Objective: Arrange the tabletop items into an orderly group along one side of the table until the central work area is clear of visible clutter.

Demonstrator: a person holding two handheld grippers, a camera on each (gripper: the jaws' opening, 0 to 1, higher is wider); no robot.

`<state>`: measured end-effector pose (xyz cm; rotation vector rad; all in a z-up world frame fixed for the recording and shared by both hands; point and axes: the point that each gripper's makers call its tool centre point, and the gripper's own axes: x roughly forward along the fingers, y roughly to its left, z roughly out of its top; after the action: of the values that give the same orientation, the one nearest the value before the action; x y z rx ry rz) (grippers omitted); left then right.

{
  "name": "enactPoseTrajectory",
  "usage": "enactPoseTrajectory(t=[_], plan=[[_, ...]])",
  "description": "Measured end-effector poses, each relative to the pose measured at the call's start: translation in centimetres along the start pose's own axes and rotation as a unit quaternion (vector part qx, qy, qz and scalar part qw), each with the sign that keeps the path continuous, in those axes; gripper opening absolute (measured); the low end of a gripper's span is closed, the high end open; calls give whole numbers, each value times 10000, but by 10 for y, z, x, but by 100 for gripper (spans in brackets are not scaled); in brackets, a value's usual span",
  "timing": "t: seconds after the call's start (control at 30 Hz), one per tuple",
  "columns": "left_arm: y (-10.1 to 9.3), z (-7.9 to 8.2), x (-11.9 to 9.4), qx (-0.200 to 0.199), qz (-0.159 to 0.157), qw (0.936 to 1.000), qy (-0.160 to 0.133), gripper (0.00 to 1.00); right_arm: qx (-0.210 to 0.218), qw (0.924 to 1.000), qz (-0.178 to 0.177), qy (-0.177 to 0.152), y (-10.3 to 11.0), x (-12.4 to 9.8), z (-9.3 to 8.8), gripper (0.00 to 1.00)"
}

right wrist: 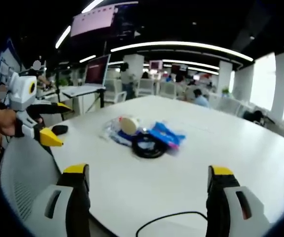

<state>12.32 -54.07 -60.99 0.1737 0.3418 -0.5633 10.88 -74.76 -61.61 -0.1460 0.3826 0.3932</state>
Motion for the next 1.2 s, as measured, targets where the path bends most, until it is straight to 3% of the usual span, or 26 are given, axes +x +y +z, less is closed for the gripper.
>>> enactPoseTrajectory(t=[0.77,1.1,1.2], plan=[[16,-5,11,-580,174,9982,5,99,632,9974,61,339,-5,8,-15,100],[20,-12,24,-727,126,9971,165,99,846,9950,119,514,-6,15,-23,100],[22,-15,29,-641,116,9975,264,99,1168,9917,157,506,-6,16,-24,100]])
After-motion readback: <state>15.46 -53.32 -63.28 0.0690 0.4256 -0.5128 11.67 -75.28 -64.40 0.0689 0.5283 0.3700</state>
